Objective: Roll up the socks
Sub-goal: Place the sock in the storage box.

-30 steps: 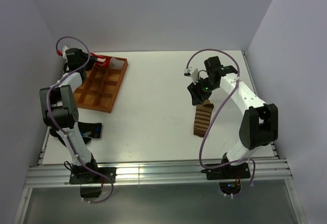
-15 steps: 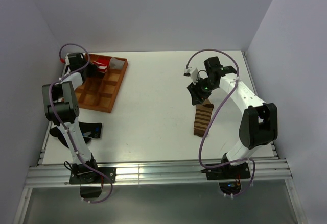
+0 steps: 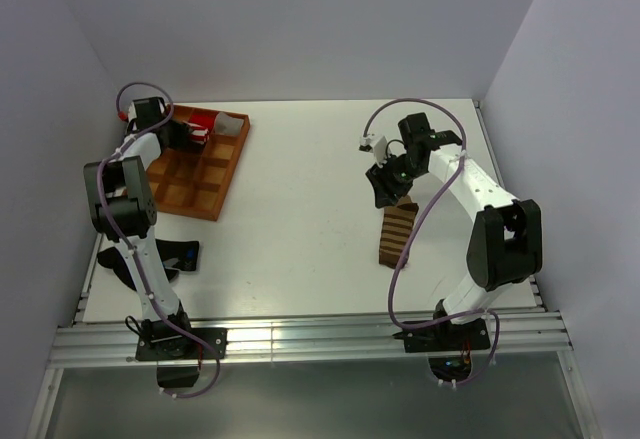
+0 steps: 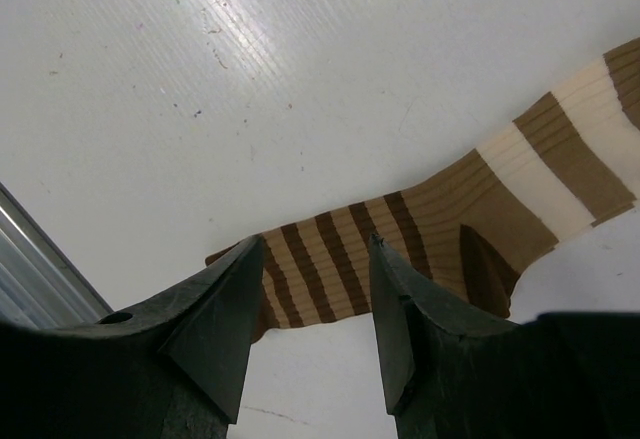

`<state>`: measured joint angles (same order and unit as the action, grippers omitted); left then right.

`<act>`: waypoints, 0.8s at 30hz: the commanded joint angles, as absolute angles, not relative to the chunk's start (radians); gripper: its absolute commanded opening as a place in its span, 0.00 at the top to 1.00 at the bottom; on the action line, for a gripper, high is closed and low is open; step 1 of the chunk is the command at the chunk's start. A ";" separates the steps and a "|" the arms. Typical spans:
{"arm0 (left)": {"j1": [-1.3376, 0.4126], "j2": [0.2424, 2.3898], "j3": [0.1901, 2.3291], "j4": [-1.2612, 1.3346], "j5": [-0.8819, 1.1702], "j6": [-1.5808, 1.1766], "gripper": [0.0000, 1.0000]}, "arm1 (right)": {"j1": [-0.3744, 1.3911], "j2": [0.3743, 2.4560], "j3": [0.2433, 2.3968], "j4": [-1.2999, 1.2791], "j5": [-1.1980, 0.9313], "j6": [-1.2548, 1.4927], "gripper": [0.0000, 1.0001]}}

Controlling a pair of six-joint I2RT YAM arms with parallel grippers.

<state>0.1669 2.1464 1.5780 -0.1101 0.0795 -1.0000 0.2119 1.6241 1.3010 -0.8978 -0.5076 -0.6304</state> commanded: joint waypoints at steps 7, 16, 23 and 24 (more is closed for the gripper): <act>0.172 2.230 1.632 -0.313 0.003 -0.983 1.00 | 0.204 1.628 1.284 -0.879 -0.520 -0.652 0.46; 0.170 2.255 1.669 -0.425 -0.048 -0.968 1.00 | 0.206 1.628 1.282 -0.888 -0.523 -0.660 0.47; 0.166 2.287 1.706 -0.494 -0.074 -0.966 1.00 | 0.206 1.623 1.282 -0.896 -0.540 -0.661 0.47; 0.164 2.301 1.721 -0.506 -0.078 -0.966 1.00 | 0.204 1.623 1.282 -0.897 -0.540 -0.663 0.47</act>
<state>0.1600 2.2097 1.7210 -0.3237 0.0280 -1.0065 0.2115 1.6260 1.2861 -0.8986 -0.5194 -0.6483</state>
